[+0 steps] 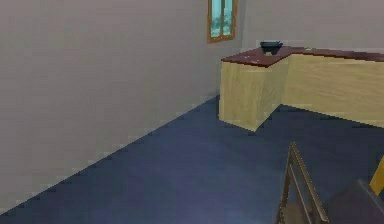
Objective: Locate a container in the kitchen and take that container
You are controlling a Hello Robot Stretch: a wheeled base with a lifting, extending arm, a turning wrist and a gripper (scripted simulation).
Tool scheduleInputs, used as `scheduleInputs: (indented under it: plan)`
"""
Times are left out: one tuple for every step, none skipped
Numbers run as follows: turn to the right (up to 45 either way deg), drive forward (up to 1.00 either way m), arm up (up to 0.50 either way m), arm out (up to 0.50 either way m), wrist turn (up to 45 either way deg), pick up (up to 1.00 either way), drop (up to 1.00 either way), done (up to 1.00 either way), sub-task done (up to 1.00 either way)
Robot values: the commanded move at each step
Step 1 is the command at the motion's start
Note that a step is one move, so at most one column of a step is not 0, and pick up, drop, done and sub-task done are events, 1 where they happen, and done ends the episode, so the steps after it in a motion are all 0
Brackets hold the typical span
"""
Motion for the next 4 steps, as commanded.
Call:
scheduleInputs:
  plan:
    - [0.0,0.0,0.38,0.0,0.0,0.0,0.0,0.0,0.0]
    - [0.0,0.0,0.0,0.32,0.0,0.0,0.0,0.0,0.0]
    - [0.0,0.0,0.0,0.0,45.0,0.0,0.0,0.0,0.0]
    - [0.0,0.0,0.0,0.0,45.0,0.0,0.0,0.0,0.0]
